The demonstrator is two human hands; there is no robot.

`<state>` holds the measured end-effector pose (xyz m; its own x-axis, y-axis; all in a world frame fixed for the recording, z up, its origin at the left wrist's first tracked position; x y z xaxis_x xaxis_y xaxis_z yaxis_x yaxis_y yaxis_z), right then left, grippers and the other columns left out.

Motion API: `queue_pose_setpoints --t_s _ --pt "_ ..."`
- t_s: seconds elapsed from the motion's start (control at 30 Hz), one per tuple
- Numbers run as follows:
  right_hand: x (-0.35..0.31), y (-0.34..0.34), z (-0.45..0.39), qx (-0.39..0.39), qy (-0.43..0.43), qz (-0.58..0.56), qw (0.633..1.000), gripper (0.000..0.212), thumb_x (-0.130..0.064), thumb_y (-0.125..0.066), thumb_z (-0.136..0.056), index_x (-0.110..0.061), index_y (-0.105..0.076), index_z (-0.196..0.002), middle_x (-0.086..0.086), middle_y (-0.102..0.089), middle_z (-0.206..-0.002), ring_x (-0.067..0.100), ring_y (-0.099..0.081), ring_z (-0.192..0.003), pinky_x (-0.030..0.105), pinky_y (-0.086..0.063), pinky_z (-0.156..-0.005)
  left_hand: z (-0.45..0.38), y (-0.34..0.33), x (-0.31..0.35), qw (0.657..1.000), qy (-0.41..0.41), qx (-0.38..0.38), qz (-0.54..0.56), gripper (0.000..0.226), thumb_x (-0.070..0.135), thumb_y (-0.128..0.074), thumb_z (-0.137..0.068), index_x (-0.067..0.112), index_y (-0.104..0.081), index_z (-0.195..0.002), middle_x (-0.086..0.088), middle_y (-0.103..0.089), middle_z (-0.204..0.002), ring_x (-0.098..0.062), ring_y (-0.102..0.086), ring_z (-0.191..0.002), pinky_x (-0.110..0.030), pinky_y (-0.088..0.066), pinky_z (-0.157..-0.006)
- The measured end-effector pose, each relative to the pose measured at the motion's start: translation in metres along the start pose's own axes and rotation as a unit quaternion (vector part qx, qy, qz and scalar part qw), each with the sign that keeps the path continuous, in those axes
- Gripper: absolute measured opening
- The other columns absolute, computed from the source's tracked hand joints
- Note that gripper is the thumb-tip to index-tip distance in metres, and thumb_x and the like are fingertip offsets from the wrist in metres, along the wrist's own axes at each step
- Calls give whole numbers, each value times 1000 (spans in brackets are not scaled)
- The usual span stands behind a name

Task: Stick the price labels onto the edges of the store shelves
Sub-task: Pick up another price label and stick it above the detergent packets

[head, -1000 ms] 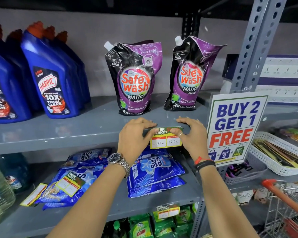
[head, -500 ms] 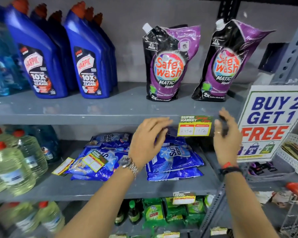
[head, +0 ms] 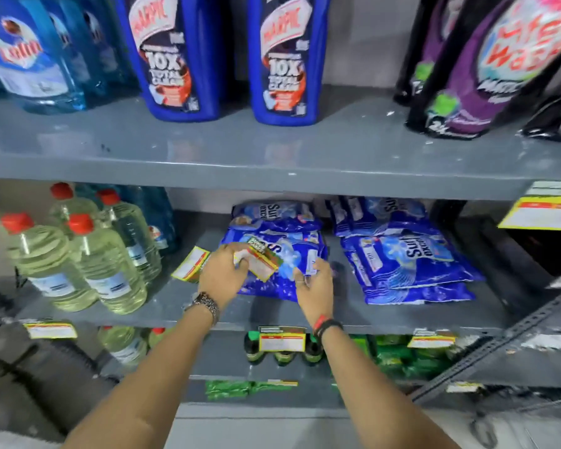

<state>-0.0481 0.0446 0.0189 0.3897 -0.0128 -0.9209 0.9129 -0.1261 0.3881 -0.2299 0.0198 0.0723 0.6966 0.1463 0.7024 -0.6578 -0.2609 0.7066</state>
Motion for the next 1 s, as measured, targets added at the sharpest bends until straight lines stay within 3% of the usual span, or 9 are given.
queue_pose_setpoints --t_s 0.13,0.23,0.33,0.43,0.57,0.67,0.8,0.93,1.0 --pt "-1 -50 -26 -9 -49 88 995 45 -32 -57 -87 3 -52 -114 27 -51 -123 39 -50 -115 35 -39 -89 -36 14 -36 997 45 -44 42 29 14 -49 -89 7 -63 -113 -7 -72 -102 -22 -68 -97 -22 -42 -71" --pt "-2 -65 -44 10 -65 143 988 48 -42 -52 -86 -1 -56 -112 27 -56 -120 37 -49 -116 39 -44 -85 -53 18 -50 997 48 -41 51 27 13 -50 -91 5 -65 -112 -13 -69 -115 -26 -66 -105 -23 -43 -79" --pt "-5 -75 -56 6 -60 178 982 36 -32 -61 -84 -4 -62 -107 23 -62 -109 35 -56 -105 35 -45 -80 -54 16 -56 995 53 -57 68 26 9 -48 -93 -4 -62 -111 -11 -65 -100 -27 -61 -86 -5 -39 -56" --pt "-9 -80 -58 -26 -52 208 976 21 -25 -61 -83 -5 -69 -81 19 -69 -90 31 -63 -90 32 -47 -74 -55 10 -64 992 60 -62 90 28 9 -47 -94 -7 -60 -113 -22 -65 -89 -28 -66 -75 -8 -36 -52" --pt "-13 -71 -59 -8 -107 54 993 30 -24 -76 -73 -23 -53 -54 9 -64 -73 23 -60 -74 31 -49 -71 -55 12 -70 987 64 -80 126 15 6 -45 -96 2 -58 -102 -7 -59 -73 12 -58 -43 -2 -43 -46" --pt "-35 -54 -49 -28 -73 -37 996 22 -12 -77 -73 -22 -61 -62 12 -68 -79 17 -64 -67 42 -57 -76 -51 28 -63 978 72 -58 189 27 20 -55 -93 5 -65 -112 -8 -69 -92 3 -63 -68 -6 -45 -65" --pt "-82 -18 -22 -51 7 -106 993 15 -3 -75 -72 -16 -68 -72 8 -70 -77 6 -64 -62 25 -54 -63 -44 54 -45 965 36 -80 247 29 23 -62 -88 9 -67 -113 -1 -69 -94 -7 -62 -80 0 -47 -66" --pt "-120 9 3 -100 44 -127 986 12 -9 -77 -72 -16 -71 -79 6 -73 -83 17 -71 -78 26 -57 -68 -32 86 -24 954 -9 -96 285 15 27 -69 -82 22 -73 -95 0 -76 -89 -18 -70 -86 -25 -55 -81" --pt "-135 17 11 -115 66 -115 984 12 -14 -78 -71 -16 -72 -81 5 -74 -84 19 -71 -82 29 -58 -69 -22 98 -11 949 -17 -101 298 11 31 -74 -75 27 -75 -86 1 -78 -83 -18 -71 -79 -35 -56 -77"
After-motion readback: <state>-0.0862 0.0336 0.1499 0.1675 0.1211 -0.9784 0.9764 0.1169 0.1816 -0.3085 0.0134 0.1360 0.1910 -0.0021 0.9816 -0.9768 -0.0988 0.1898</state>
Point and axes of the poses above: each hand's wrist, its own z-axis away from the middle knuckle, its own y-axis out of the back of the hand, x = y × z, the point moved 3 cm from there along -z, towards the middle knuckle
